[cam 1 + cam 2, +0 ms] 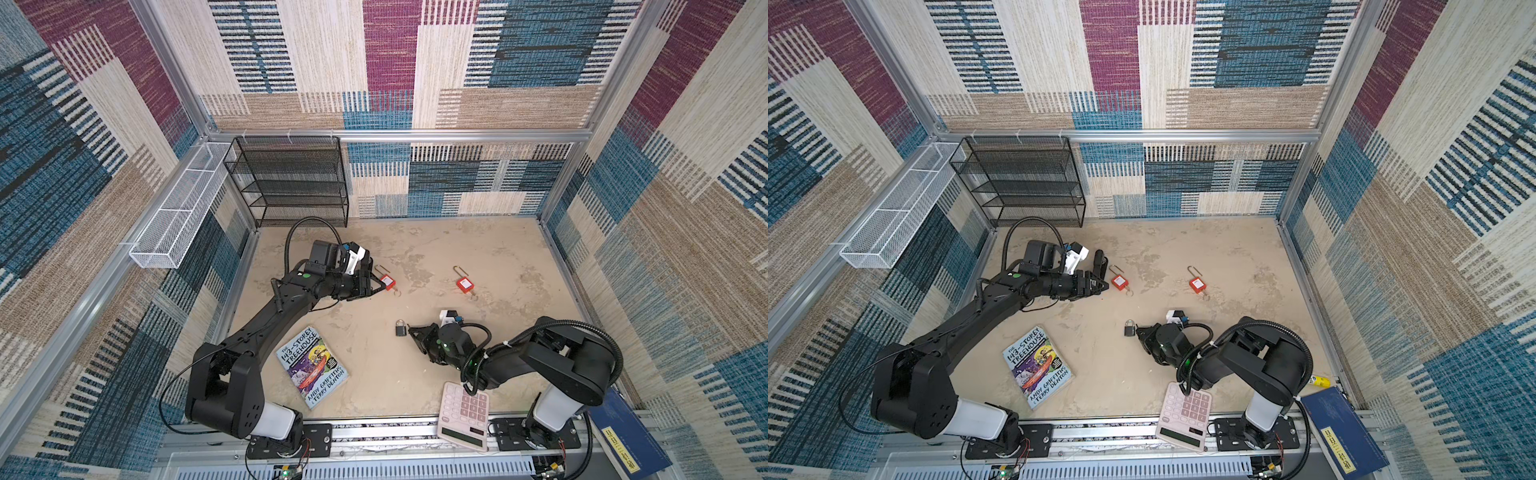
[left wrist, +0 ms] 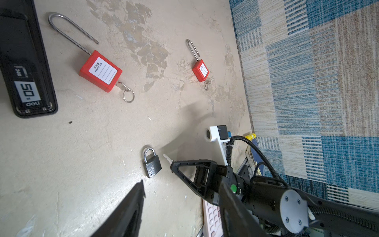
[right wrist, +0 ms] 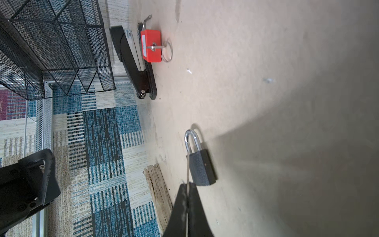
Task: Lock with the key
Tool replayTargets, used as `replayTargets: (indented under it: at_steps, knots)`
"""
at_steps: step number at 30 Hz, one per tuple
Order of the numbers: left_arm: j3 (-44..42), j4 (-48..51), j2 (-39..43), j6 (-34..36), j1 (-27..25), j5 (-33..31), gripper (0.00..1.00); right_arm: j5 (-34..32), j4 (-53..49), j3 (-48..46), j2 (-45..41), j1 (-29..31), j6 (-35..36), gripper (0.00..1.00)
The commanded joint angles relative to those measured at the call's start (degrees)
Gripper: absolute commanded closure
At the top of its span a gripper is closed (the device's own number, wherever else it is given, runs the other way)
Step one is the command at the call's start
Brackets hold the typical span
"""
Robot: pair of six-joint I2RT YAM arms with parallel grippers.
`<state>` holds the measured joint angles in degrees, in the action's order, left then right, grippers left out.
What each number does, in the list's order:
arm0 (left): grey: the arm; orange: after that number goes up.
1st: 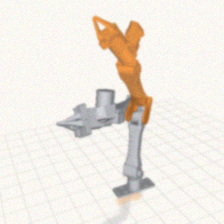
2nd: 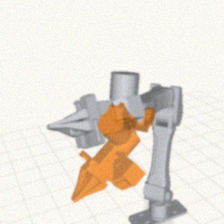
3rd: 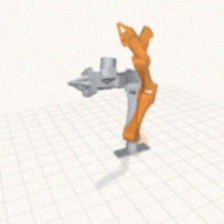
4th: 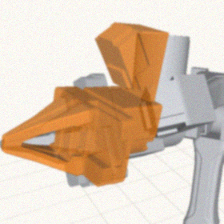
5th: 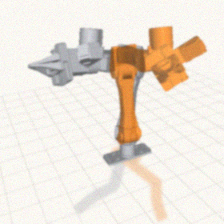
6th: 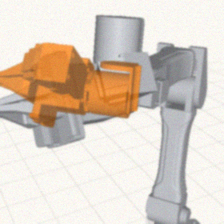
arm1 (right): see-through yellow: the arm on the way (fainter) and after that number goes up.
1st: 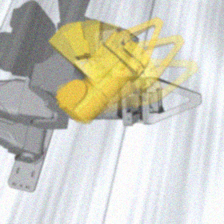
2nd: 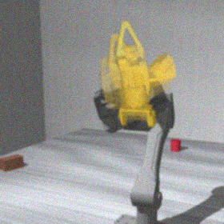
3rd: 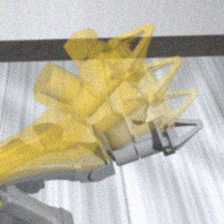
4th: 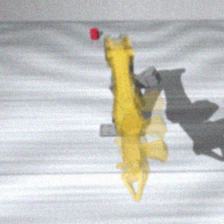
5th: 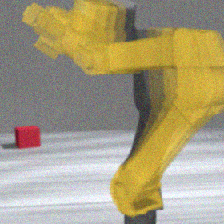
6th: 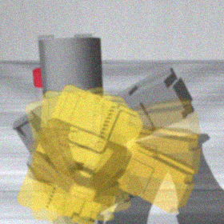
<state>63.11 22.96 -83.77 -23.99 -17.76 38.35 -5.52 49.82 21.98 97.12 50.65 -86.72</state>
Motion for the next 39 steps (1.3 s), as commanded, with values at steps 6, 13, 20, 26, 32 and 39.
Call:
replayTargets:
  at_steps: [6, 13, 20, 26, 32, 39]
  knots:
    - [-0.5, -0.6, 0.6, -0.2, 0.0, 1.4, 0.41, 0.8, 3.7, 0.2, 1.8, -0.4, -0.5, 1.00]
    - [-0.2, -0.3, 1.2, -0.2, 0.0, 1.2, 0.41, 1.2, 4.9, -0.7, 2.5, -1.0, -2.1, 0.99]
    - [-0.4, -0.2, 1.5, -0.4, 0.0, 1.0, 0.41, 2.2, 5.5, -0.2, 3.7, -1.1, -2.5, 1.00]
    - [-0.5, 0.0, 1.7, -0.1, 0.0, 1.2, 0.41, 2.4, 1.0, 0.7, 2.7, -1.1, -3.6, 0.80]
    - [-0.7, 0.1, 2.5, 0.1, 0.0, 0.8, 0.41, 2.3, -5.1, 2.3, 0.8, -1.1, -3.4, 0.50]
    - [-0.5, 0.1, 2.1, -0.1, 0.0, 1.0, 0.41, 2.1, -9.0, 3.0, -0.5, -1.1, -3.8, 0.43]
